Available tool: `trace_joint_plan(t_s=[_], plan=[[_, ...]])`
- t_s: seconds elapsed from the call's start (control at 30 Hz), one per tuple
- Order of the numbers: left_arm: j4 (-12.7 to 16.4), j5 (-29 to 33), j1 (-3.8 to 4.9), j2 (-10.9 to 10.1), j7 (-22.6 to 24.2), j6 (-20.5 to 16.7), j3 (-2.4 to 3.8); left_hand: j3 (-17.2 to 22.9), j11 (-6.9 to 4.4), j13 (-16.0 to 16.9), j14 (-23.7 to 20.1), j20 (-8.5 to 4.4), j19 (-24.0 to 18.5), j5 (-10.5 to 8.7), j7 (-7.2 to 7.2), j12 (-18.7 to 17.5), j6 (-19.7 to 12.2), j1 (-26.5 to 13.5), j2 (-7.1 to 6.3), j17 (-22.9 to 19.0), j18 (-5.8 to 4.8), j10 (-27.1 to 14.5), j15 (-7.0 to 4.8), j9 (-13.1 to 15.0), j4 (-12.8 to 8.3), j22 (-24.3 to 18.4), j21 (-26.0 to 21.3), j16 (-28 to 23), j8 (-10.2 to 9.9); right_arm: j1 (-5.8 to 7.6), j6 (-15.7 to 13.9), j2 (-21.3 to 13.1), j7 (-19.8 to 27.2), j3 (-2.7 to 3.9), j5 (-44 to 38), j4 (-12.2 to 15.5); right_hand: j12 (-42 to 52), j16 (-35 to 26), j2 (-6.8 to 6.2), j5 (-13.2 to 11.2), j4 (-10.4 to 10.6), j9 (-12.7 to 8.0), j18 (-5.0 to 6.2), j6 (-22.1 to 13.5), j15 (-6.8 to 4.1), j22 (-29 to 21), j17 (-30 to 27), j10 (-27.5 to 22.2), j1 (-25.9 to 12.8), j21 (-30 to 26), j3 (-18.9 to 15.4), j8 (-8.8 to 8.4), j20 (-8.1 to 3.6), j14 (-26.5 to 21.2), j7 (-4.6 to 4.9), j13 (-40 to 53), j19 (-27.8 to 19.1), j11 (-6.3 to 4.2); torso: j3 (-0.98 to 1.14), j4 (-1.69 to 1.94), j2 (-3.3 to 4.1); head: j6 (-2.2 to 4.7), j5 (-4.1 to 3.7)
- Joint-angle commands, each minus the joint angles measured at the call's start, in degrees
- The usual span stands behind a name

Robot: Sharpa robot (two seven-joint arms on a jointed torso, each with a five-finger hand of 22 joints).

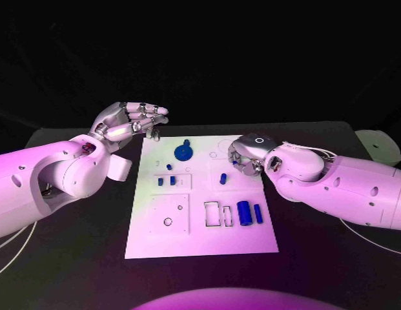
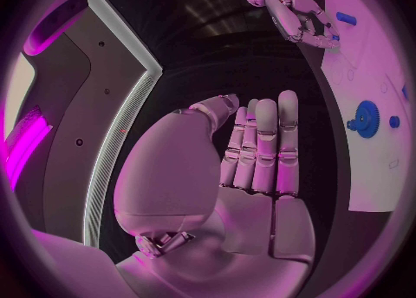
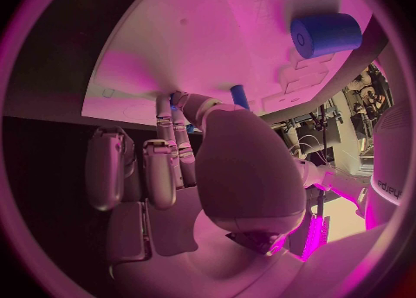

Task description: Assemble the parts on the task board

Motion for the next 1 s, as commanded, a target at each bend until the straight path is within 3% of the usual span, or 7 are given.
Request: trace_joint_plan(t_s=[0.03, 0.67, 1.0], plan=[[0.0, 0.3, 0.02, 0.1, -0.2, 0.3, 0.03, 0.1, 0.05, 0.1, -0.3, 0.04, 0.4, 0.11, 0.11, 0.1, -0.5, 0.3, 0.39, -0.1, 0.81, -0.3, 0.27, -0.1, -0.3, -0.1, -0.3, -0.4, -0.4, -0.56, 0.3, 0.1, 0.0, -0.37, -0.8, 0.3, 0.1, 0.2, 0.45, 0.2, -0.3, 0.1, -0.96, 0.2, -0.26, 8.7, 8.2, 0.7, 0.1, 0.4, 0.1, 0.32, -0.43, 4.4, -0.01, 0.0, 0.9, -0.57, 0.03, -0.03, -0.01, 0.02, 0.05], [-0.6, 0.3, 0.02, 0.2, -0.9, 0.8, 0.03, -0.1, 0.32, 0.1, -0.5, 0.18, 0.4, 0.13, 0.39, 0.1, -1.1, 0.2, 0.42, -0.1, 0.78, -1.0, 0.49, -0.2, -0.4, -0.2, -0.5, -0.5, -0.7, 0.82, -5.5, -3.2, 0.9, 0.49, -0.1, 5.4, 0.0, 0.2, 0.39, 0.2, -0.4, 0.2, -1.08, 0.2, -0.27, 9.0, 8.2, 0.8, -0.1, 1.0, 0.0, 0.39, -0.46, 4.4, -0.01, 0.0, 1.1, -0.58, 0.05, -0.09, -0.06, 0.34, 0.04], [-0.7, 0.3, 0.02, 0.2, -1.0, 1.0, 0.03, -0.1, 0.37, 0.1, -0.6, 0.21, 0.4, 0.13, 0.45, 0.1, -1.2, 0.1, 0.44, -0.2, 0.78, -1.2, 0.54, -0.3, -0.5, -0.2, -0.5, -0.5, -0.7, 1.03, -9.2, -6.3, 1.4, 0.87, 0.8, 12.8, -0.1, 0.3, 0.37, 0.3, -0.6, 0.3, -1.16, 0.2, -0.3, 9.2, 8.2, 0.9, -0.1, 1.4, 0.0, 0.44, -0.49, 4.4, -0.02, 0.0, 1.3, -0.61, 0.06, -0.18, -0.05, 0.61, 1.29]])
